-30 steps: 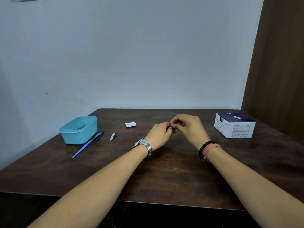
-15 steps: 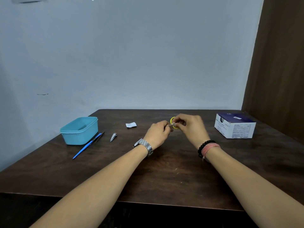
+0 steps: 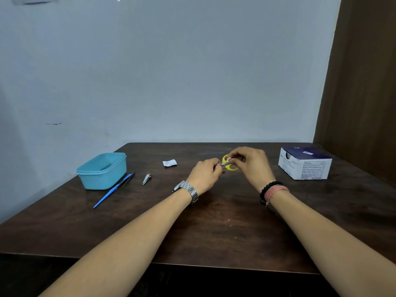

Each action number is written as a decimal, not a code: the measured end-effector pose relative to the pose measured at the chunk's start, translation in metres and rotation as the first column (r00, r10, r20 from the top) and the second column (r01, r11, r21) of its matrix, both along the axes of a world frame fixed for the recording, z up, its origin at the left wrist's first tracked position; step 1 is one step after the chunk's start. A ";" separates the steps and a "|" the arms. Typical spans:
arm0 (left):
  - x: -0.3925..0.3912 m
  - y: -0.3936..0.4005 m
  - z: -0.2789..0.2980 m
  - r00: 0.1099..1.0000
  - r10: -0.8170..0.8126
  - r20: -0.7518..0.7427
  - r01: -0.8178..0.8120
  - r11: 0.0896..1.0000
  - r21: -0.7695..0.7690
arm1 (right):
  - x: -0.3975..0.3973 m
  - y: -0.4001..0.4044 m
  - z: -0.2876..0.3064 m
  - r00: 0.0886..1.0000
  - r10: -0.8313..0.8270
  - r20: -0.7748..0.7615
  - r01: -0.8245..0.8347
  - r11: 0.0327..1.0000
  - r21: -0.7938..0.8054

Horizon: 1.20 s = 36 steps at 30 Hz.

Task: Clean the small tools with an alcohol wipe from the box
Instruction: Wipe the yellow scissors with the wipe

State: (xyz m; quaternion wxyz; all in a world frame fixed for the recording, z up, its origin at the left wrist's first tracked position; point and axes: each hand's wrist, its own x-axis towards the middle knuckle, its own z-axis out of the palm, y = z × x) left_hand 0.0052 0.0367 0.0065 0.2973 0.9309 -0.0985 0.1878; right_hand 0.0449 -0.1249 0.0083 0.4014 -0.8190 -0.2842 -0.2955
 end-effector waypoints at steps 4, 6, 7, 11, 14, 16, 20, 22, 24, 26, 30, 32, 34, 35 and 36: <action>-0.002 -0.002 0.000 0.999 -0.038 0.001 0.038 0.999 0.023 | -0.003 -0.004 0.000 0.998 0.047 -0.030 -0.048 0.998 -0.030; -0.003 -0.002 0.001 1.000 -0.029 0.006 0.029 0.999 0.045 | -0.005 0.002 -0.002 0.998 0.057 -0.001 -0.057 0.994 -0.090; -0.003 -0.001 0.001 1.000 -0.025 0.008 0.025 0.999 0.049 | -0.005 0.004 -0.002 0.999 0.044 0.007 -0.043 0.995 -0.089; -0.001 0.000 0.000 0.999 -0.043 -0.002 0.043 0.999 0.015 | 0.002 0.000 0.001 0.997 -0.069 -0.030 0.071 0.996 0.048; -0.004 -0.003 0.001 0.997 -0.077 -0.006 0.077 0.996 0.037 | 0.005 -0.008 0.001 0.993 -0.112 -0.035 0.115 0.990 0.077; -0.004 -0.004 0.001 0.996 -0.087 -0.016 0.087 0.995 0.043 | 0.004 -0.009 0.001 0.994 -0.099 -0.036 0.102 0.991 0.087; -0.005 -0.005 0.000 0.994 -0.101 -0.029 0.104 0.988 0.115 | 0.001 -0.003 0.001 1.000 -0.025 -0.002 0.025 0.998 0.061; -0.006 -0.007 -0.001 0.993 -0.112 -0.026 0.114 0.986 0.120 | -0.001 0.000 0.000 0.999 0.000 0.035 0.000 1.000 -0.023; -0.006 -0.007 0.000 0.994 -0.108 -0.025 0.110 0.989 0.094 | -0.002 0.003 -0.002 0.998 0.022 0.065 -0.016 0.996 -0.090; -0.004 -0.006 0.001 0.995 -0.094 -0.026 0.096 0.993 0.071 | -0.002 0.003 -0.002 0.996 0.041 0.077 -0.033 0.994 -0.105; -0.004 -0.003 0.004 0.999 -0.042 -0.014 0.042 0.999 0.027 | -0.003 0.002 -0.001 0.995 0.053 0.083 -0.043 0.992 -0.120; -0.002 0.000 0.005 1.000 -0.007 -0.024 0.007 1.000 -0.007 | -0.003 0.003 -0.002 0.995 0.063 0.074 -0.052 0.989 -0.137; 0.000 0.003 0.004 0.999 0.014 -0.036 -0.015 0.999 -0.031 | -0.002 0.003 -0.003 0.996 0.050 0.069 -0.040 0.991 -0.131; 0.000 0.003 0.004 0.999 0.018 -0.037 -0.019 0.999 -0.043 | -0.001 0.003 -0.003 0.997 0.028 0.071 -0.020 0.993 -0.115; 0.001 0.003 0.003 0.999 0.015 -0.032 -0.016 0.999 -0.047 | 0.000 0.002 -0.002 0.997 -0.001 0.072 0.008 0.996 -0.092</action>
